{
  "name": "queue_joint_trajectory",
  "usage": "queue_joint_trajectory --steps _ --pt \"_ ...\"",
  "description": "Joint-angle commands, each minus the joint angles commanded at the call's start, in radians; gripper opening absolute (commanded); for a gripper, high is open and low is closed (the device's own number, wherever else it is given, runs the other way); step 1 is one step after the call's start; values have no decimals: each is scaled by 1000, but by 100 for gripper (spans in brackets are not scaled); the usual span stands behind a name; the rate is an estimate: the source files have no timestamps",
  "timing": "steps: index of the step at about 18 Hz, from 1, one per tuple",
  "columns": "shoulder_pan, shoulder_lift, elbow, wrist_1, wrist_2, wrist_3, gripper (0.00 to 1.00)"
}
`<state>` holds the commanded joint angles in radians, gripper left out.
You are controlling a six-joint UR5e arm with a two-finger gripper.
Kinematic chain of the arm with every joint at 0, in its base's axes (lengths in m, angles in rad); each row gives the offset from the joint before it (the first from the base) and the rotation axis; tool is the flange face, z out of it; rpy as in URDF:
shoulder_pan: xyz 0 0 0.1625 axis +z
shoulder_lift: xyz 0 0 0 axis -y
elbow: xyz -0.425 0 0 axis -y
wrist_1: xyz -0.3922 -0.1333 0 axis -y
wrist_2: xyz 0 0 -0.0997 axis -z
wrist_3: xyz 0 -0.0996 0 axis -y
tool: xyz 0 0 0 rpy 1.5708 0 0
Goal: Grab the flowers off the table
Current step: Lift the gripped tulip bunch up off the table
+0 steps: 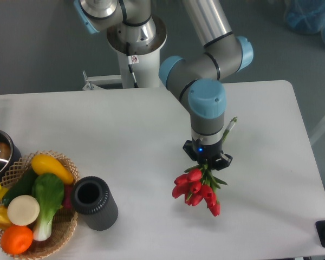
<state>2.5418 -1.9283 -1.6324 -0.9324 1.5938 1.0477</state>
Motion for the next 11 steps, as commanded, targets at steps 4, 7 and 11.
queue_joint_trajectory --steps 4,7,11 --pt "-6 3 83 -66 -12 0 0" --pt "-2 5 124 -156 -14 3 0" --pt "14 45 141 -232 -14 58 0"
